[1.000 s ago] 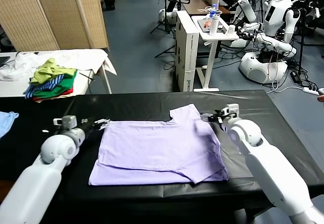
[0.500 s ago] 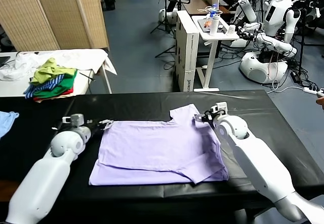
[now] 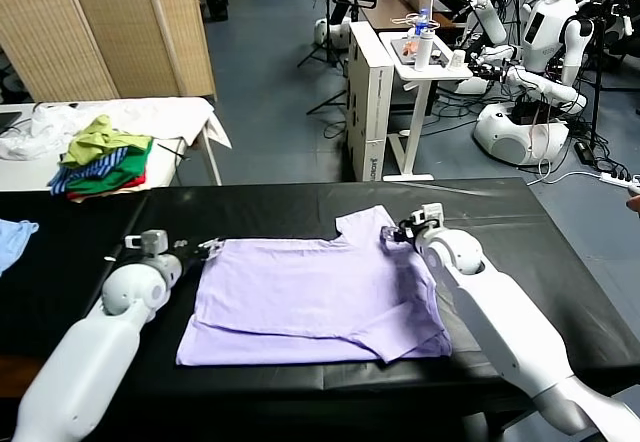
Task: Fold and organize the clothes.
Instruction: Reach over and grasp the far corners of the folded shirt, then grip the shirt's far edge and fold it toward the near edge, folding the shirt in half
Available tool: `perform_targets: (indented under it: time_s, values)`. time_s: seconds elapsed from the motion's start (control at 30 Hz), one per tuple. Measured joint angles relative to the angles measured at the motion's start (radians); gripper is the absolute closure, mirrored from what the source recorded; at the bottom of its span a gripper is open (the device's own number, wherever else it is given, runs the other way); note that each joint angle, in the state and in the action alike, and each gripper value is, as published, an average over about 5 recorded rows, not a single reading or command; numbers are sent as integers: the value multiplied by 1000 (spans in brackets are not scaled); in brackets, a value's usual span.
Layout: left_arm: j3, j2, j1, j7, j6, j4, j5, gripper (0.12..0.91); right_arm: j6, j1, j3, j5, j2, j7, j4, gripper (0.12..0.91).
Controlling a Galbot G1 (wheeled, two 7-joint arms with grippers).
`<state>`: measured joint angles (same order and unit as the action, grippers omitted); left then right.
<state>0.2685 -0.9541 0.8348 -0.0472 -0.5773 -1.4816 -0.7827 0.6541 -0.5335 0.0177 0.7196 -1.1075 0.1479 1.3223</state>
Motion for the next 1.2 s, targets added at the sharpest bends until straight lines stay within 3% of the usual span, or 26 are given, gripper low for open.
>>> perform_targets:
  time_s: [0.1,0.17,0.33,0.43,0.83,1.2]
  values:
    - [0,0,4,1,0,-3,1,747,-1,0,0,-3,0,-3,-3,374]
    - [0,0,3,1,0,-2,2,769,-2,0,-1,-5,-2,-5,-5,457]
    - [-1,1,0,2,0,-2,1,811,-9,-1,-2,-11,-3,-10,-2,762]
    - [-1,2,0,2,-1,-7,1,858,-22,-5,-6,-12,-2,-11,7,875]
    - [35,34,30,-10,-3,-75,-25,883,-71,-57,-66,52,46,-12,135,886]
    - [133,122,172,-10,-6,-253,-77,883,-40,-193,-155,128,165,-8,360,886]
